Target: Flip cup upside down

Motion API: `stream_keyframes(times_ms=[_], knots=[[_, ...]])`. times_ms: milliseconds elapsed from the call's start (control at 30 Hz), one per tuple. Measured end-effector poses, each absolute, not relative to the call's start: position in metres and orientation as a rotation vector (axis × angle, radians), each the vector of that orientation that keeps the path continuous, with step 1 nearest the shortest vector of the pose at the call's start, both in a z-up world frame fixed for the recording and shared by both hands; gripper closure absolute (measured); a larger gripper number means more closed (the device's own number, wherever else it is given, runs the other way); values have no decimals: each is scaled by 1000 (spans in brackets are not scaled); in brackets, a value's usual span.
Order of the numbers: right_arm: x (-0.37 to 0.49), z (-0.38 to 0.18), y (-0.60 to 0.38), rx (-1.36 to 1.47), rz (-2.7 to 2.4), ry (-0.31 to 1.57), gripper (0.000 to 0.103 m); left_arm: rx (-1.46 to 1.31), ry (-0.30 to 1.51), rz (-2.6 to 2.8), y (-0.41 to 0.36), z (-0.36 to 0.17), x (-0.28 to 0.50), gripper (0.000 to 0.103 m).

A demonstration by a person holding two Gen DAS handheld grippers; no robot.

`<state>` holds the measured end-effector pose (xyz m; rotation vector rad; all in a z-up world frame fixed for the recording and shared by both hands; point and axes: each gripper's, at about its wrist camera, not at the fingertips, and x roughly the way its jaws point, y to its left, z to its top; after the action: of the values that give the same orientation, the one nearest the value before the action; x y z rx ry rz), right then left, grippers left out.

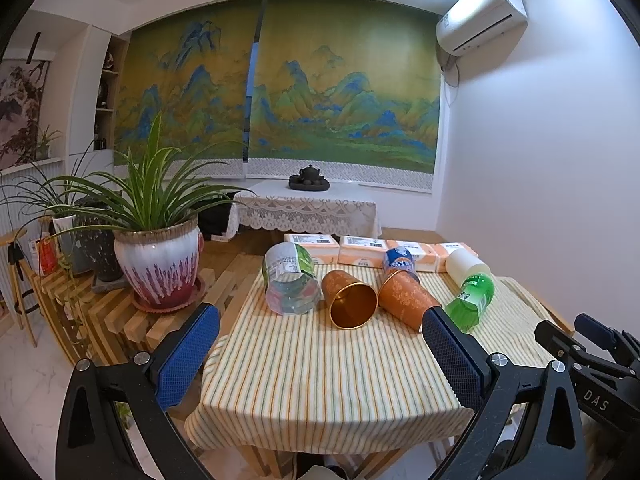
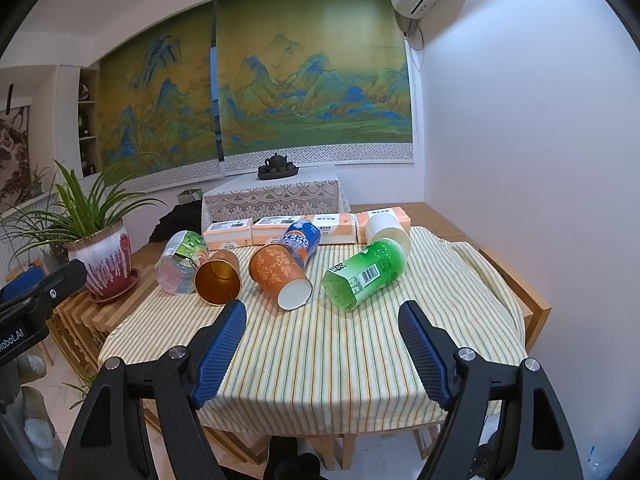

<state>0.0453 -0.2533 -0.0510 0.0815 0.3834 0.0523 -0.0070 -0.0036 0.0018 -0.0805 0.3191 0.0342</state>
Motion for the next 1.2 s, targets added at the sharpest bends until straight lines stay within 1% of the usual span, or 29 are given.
stream_keyframes(times_ms=[1200], knots=[[48, -58, -254, 79, 52, 395, 28, -67, 328, 25, -8, 1, -2, 0]])
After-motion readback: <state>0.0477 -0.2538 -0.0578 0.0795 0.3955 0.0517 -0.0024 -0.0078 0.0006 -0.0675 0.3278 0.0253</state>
